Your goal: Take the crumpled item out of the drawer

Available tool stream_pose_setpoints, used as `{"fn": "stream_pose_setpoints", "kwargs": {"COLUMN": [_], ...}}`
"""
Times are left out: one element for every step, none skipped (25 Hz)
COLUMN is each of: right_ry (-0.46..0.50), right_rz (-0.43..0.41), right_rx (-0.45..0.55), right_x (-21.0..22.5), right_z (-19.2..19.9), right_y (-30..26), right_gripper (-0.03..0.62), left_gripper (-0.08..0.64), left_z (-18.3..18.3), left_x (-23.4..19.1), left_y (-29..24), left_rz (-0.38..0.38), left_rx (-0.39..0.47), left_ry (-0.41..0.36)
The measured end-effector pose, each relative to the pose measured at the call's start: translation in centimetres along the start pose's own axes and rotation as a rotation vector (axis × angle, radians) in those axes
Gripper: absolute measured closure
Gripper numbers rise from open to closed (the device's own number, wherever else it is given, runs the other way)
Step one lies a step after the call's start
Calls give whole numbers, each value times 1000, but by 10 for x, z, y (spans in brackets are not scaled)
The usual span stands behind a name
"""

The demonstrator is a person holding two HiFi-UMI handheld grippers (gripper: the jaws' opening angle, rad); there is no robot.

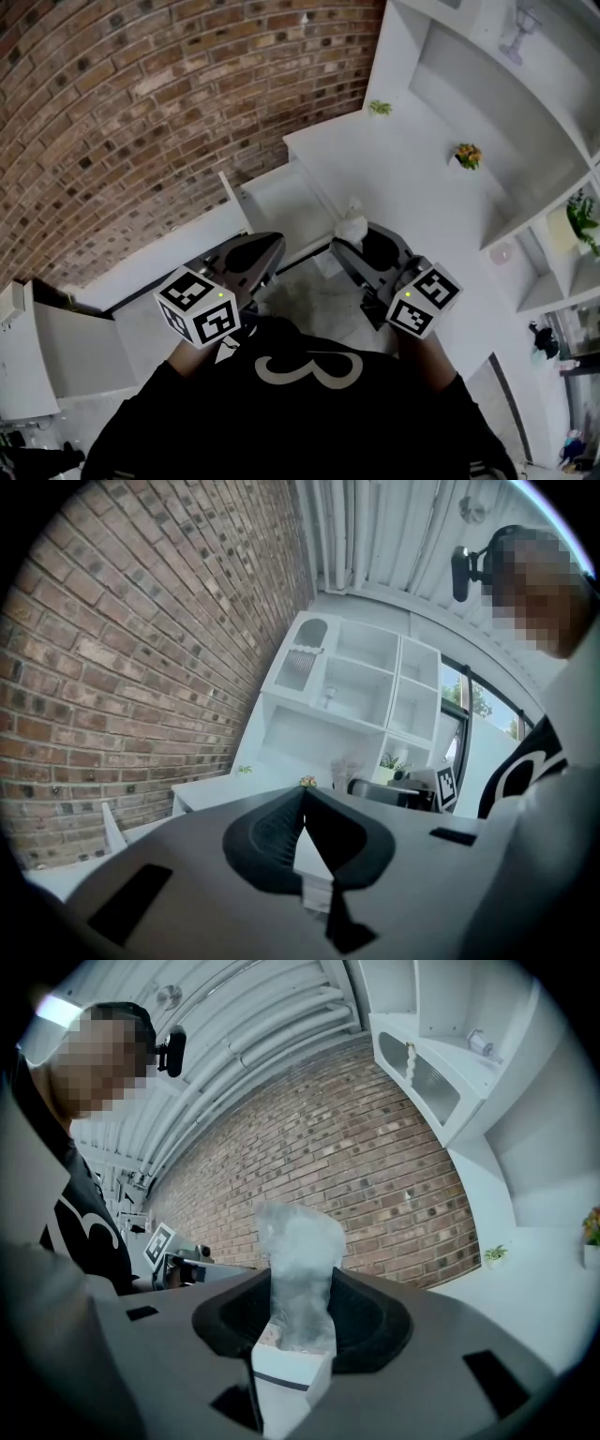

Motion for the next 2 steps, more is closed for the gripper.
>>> {"fn": "stream_pose_setpoints", "kwargs": {"right_ry": [2, 3], "right_rz": [-1, -1], "right_rx": [1, 2], "right_x": [-1, -1], "right_z": [0, -1], "right_y": [-1, -1], "right_gripper": [413, 413], "left_gripper": [557, 557], "left_z": [0, 0], "left_x": [0, 0], "left_y": [1, 2], "left_rz": [-2, -5], "left_rx": [0, 0], "left_ry": [0, 0]}}
Point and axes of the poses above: the fingertips, and each gripper's own axes: y backward along the fingers, x to its right, z out of its underside, the point moved 6 cm from there along y, backward along the fingers, and after that the axes turned 2 degrees about -y, right-handed, at the moved point
